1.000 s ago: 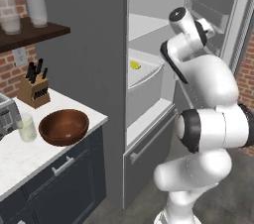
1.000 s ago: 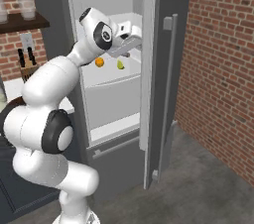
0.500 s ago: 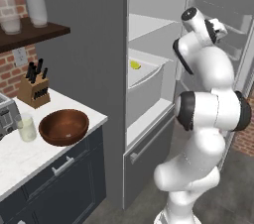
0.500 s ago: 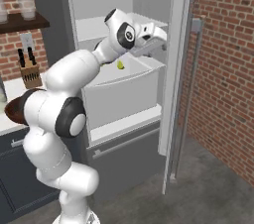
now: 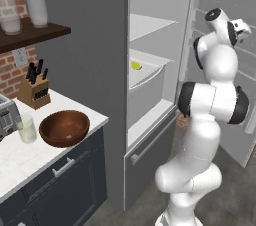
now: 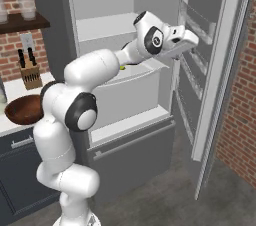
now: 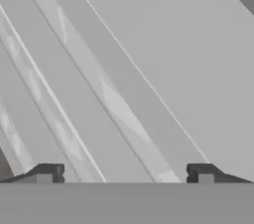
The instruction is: Grab a lemon wedge from the fridge and one ice cube from the ice bowl, and put them in the glass of lemonade.
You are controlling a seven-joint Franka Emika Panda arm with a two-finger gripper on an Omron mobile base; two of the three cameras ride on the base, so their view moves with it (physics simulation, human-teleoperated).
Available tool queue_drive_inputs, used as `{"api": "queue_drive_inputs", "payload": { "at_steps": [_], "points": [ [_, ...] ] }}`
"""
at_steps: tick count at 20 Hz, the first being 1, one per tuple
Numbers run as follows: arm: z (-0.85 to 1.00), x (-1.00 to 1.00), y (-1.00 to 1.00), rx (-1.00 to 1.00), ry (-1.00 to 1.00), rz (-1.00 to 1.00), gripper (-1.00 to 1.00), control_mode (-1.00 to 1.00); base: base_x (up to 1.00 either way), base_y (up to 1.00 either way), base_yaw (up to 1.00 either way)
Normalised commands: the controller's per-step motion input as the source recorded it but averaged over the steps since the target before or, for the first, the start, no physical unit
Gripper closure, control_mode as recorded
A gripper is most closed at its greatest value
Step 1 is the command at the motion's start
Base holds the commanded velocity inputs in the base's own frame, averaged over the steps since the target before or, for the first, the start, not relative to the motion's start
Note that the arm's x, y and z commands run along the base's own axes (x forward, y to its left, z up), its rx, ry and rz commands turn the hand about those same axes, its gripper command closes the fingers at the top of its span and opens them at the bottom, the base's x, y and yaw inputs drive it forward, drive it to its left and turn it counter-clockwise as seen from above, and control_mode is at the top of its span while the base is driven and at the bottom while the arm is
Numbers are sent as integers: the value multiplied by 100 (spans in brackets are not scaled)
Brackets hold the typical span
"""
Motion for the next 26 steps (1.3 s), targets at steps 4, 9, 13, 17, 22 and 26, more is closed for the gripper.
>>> {"api": "queue_drive_inputs", "payload": {
  "at_steps": [4, 9, 13, 17, 22, 26],
  "points": [
    [1, 0, -89, 0, -5, -2, -100, -100, 0, 0, 0],
    [20, -23, -22, 3, -9, 0, -100, -100, 0, 0, 0],
    [26, -96, 36, 7, -14, 0, -100, -100, 0, 0, 0],
    [20, -86, 83, 1, -15, 0, -100, -100, 0, 0, 0],
    [4, -61, 100, 2, -12, 0, -100, -100, 0, 0, 0],
    [0, -48, 100, 7, -1, 0, -100, -100, 0, 0, 0]
  ]
}}
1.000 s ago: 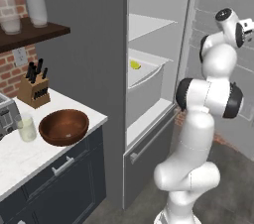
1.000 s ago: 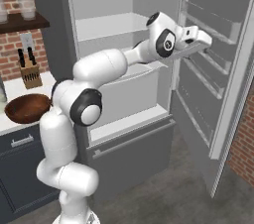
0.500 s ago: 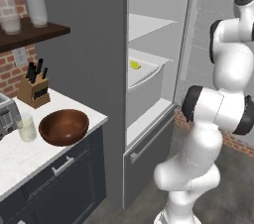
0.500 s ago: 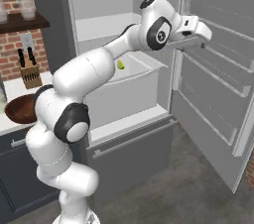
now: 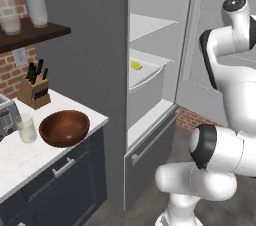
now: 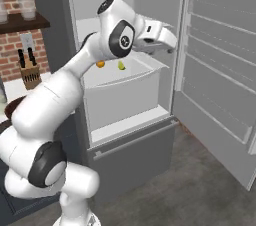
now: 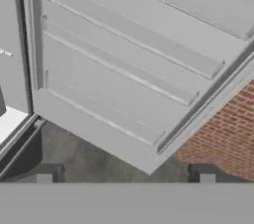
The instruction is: Grab a lemon wedge from the fridge and one ice cube from the ice bowl, and put them in the glass of lemonade.
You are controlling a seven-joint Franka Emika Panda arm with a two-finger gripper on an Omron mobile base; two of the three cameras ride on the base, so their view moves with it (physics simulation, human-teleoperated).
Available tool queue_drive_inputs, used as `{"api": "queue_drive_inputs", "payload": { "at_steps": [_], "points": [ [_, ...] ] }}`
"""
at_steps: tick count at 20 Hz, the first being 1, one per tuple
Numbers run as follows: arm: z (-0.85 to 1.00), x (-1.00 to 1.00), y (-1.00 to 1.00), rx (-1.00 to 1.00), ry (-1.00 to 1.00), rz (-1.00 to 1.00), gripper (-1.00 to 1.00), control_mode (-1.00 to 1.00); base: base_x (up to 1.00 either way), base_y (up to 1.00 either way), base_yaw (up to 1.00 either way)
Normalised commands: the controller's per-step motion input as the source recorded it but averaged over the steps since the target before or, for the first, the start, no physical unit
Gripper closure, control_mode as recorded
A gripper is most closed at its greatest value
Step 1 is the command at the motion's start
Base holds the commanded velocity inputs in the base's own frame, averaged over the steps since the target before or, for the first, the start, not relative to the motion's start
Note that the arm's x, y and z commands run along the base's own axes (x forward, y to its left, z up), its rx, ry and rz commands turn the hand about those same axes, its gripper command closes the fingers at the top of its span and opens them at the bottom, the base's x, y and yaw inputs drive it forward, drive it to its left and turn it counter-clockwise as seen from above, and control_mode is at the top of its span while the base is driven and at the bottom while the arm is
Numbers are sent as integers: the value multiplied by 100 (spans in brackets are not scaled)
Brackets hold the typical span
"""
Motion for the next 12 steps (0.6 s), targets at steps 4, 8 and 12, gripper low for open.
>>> {"api": "queue_drive_inputs", "payload": {
  "at_steps": [4, 8, 12],
  "points": [
    [-6, -40, 100, 19, 0, 0, -100, -100, 0, 0, 0],
    [-3, -34, 100, 21, 1, 1, -100, -100, 0, 0, 0],
    [-33, -40, 100, 18, 5, 5, -100, -100, 0, 0, 0]
  ]
}}
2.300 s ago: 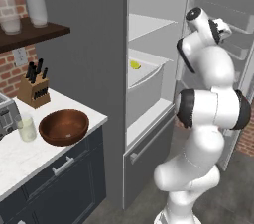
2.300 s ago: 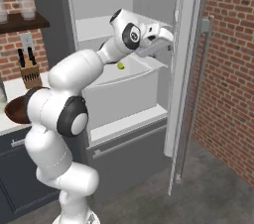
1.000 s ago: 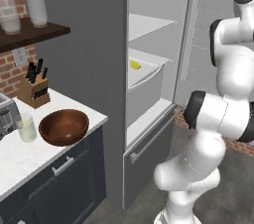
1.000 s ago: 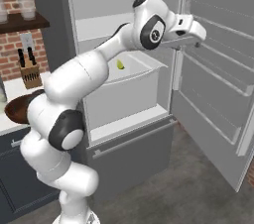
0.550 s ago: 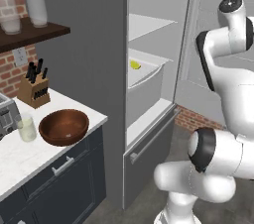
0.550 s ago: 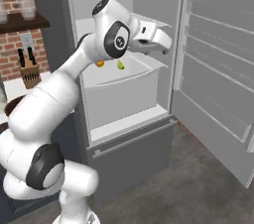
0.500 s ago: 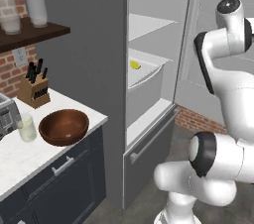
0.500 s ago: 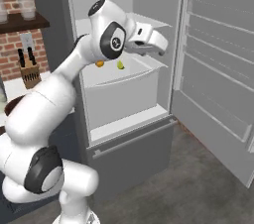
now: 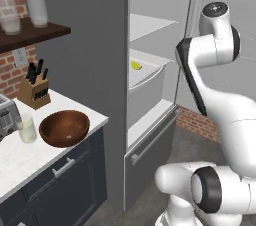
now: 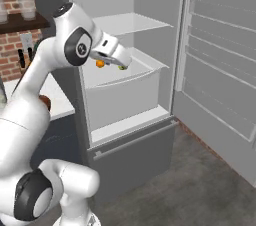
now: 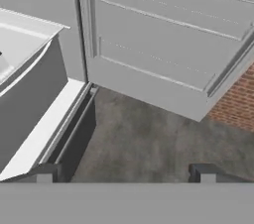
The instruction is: Grab a lemon wedge from the fridge and one ice cube from the ice bowl, and put them in the glass of lemonade.
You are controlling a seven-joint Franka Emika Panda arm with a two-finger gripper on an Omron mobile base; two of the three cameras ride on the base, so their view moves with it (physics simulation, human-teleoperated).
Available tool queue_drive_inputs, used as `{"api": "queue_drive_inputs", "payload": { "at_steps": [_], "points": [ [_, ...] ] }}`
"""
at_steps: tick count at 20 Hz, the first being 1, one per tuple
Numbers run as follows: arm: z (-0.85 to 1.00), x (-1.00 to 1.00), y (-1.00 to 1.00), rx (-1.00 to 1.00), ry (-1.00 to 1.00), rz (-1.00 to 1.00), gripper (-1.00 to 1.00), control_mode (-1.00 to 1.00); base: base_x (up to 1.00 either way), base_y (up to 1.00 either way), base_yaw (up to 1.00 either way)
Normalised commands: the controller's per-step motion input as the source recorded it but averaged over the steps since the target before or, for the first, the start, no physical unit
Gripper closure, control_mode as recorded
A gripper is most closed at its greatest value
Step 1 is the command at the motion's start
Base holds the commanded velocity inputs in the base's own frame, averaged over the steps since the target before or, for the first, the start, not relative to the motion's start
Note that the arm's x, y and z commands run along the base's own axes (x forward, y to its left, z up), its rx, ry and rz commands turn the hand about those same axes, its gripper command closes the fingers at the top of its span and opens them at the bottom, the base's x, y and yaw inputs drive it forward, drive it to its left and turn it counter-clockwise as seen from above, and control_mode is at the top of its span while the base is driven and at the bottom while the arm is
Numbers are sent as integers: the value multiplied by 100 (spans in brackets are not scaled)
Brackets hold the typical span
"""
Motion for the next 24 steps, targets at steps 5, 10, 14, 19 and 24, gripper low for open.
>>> {"api": "queue_drive_inputs", "payload": {
  "at_steps": [5, 10, 14, 19, 24],
  "points": [
    [-83, -35, 100, 23, 1, 8, -100, -100, 0, 0, 0],
    [-98, -47, 85, 31, 0, 10, -100, -100, 0, 0, 0],
    [-38, -86, 33, 23, 0, 13, -100, -100, 0, 0, 0],
    [-1, -79, 15, 5, -1, 18, -100, -100, 0, 0, 0],
    [0, -28, 0, 2, 0, 22, -100, -100, 0, 0, 0]
  ]
}}
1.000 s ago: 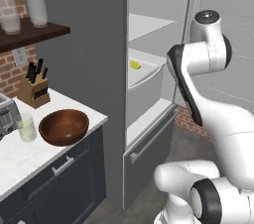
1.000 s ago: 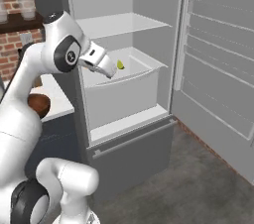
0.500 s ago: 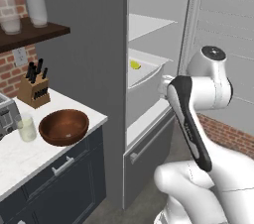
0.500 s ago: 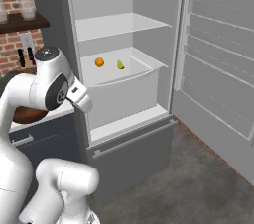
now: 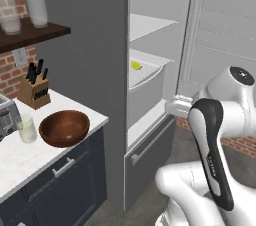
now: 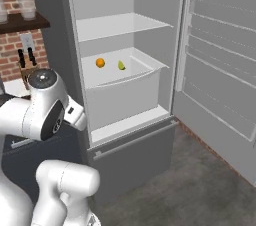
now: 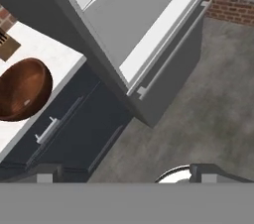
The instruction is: Grab a lemon wedge from the fridge and one ice cube from the ice bowl, and put them in the glass of lemonade.
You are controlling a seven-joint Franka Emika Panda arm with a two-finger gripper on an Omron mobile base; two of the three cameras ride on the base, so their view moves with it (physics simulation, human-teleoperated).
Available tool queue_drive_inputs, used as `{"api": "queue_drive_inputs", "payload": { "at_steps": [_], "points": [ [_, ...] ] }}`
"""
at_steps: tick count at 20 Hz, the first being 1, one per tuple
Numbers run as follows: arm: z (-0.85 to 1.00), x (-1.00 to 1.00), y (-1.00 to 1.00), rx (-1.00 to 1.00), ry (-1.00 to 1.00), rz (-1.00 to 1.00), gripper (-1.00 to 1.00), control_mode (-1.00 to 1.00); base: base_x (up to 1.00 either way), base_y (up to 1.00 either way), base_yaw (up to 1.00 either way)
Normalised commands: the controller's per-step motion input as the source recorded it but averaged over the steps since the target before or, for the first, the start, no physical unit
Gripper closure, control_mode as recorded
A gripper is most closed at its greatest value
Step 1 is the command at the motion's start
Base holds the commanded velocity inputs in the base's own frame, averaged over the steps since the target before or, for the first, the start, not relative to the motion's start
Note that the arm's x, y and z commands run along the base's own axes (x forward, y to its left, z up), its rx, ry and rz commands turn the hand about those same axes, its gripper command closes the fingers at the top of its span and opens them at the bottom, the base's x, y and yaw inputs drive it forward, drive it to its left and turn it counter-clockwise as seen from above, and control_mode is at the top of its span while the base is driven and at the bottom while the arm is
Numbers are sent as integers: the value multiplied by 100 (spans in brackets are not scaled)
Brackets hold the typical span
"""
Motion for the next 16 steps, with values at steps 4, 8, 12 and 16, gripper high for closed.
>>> {"api": "queue_drive_inputs", "payload": {
  "at_steps": [4, 8, 12, 16],
  "points": [
    [0, 19, 0, 0, 4, 17, -100, -100, 0, 0, 0],
    [-1, 4, 0, 0, 0, 9, -100, -100, 0, 0, 0],
    [-8, 0, 0, 0, 0, 0, -100, -100, 0, 0, 0],
    [-9, 0, 0, 0, -4, 0, -100, -100, 0, 0, 0]
  ]
}}
